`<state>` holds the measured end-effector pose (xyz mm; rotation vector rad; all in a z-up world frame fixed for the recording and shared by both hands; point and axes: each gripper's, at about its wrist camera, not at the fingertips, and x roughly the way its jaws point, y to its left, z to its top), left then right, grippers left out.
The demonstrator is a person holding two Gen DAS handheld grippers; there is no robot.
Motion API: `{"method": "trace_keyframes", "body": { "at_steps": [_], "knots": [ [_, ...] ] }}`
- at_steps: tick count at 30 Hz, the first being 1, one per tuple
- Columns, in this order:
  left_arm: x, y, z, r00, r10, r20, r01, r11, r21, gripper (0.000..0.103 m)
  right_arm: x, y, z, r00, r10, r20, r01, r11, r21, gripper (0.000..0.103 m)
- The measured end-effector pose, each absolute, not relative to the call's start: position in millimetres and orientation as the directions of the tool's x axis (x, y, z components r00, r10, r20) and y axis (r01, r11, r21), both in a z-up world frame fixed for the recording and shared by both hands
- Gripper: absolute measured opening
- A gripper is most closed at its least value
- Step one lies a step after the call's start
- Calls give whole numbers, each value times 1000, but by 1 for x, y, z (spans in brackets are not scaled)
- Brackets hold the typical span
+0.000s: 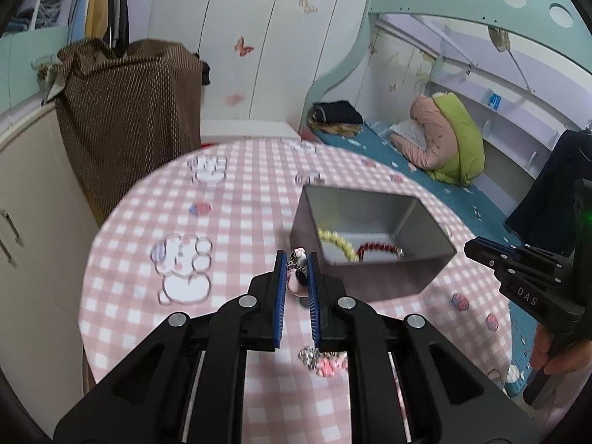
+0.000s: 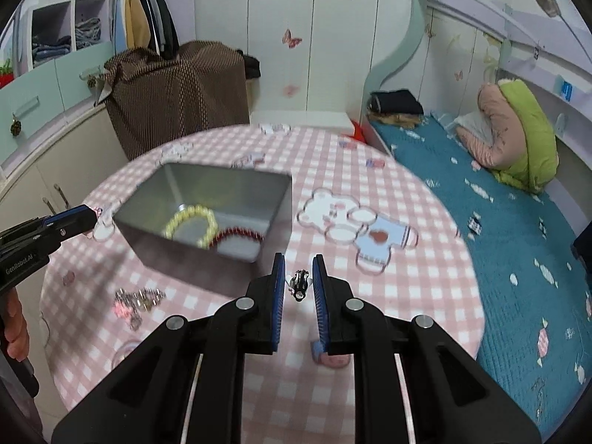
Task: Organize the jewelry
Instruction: 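Carry both charms over the grey tin and open both tools inside it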
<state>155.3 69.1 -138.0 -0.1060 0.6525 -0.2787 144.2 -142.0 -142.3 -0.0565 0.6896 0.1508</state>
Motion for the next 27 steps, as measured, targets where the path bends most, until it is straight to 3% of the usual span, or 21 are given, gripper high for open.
{"method": "trace_keyframes", "body": {
  "at_steps": [12,27],
  "knots": [
    [172,41,-106,785,-350,-511,305,936,-173,11,159,-117,-125,782,184,-596,-228,974,3,15],
    [195,15,-130,717,-390,-578,354,918,-180,12,176,-105,-141,733,226,-642,-273,962,27,16]
  ]
}}
